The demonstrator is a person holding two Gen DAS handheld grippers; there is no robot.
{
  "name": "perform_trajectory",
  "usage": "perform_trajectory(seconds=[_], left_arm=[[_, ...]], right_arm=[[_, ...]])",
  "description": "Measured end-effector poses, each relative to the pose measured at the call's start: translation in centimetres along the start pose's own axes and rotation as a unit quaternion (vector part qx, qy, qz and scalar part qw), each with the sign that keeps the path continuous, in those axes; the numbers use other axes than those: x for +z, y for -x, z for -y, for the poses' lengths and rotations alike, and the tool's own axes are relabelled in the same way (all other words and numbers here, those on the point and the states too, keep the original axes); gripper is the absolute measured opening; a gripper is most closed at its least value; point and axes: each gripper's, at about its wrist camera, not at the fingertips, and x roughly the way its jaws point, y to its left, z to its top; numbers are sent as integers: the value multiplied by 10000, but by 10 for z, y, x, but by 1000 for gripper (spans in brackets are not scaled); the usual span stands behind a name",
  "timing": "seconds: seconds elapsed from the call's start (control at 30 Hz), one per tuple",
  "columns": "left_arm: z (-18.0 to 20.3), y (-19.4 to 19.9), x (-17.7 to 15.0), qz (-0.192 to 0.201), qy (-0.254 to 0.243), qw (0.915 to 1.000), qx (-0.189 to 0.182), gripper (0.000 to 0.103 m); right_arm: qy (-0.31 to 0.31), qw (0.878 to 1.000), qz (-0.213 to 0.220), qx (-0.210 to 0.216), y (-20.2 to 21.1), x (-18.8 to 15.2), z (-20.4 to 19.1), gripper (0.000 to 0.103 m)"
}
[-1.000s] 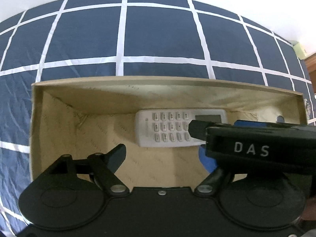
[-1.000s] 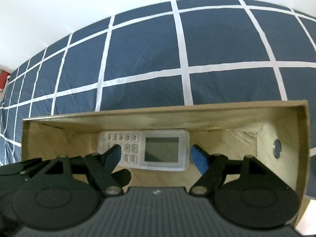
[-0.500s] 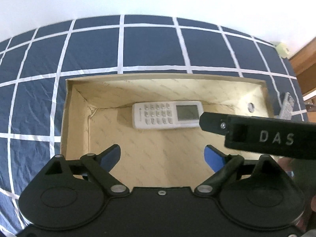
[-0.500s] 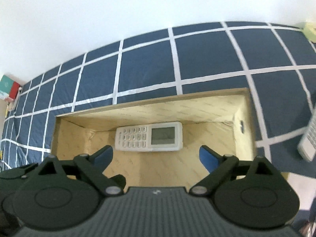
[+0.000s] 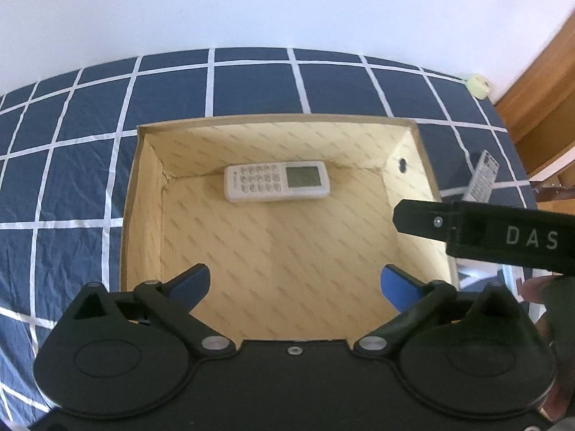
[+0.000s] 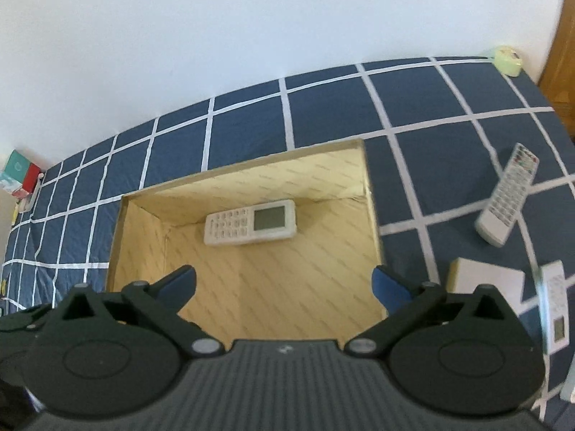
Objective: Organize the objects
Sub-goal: 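Move the right gripper to the grey speckled case with red strap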
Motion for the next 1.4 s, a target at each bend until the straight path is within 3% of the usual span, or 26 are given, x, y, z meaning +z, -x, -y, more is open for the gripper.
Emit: perform_trajectory(seconds=[0.43, 0.77, 1.1, 1.4], left_arm=[[57, 17, -47, -106, -452, 9988, -147, 103], [97, 17, -68, -169, -568, 9977, -330, 103], [134, 7, -83, -176, -333, 9990, -256, 103], [168, -9, -99, -246, 458, 9986, 129, 103]], right_arm=[[-377, 9987, 165, -293, 50, -55, 49, 103], [-494, 9971, 209, -543, 77, -75, 85, 103], [-110, 9990, -21, -433, 75, -79, 126, 103], [525, 9977, -379, -216, 66, -66, 168, 103]])
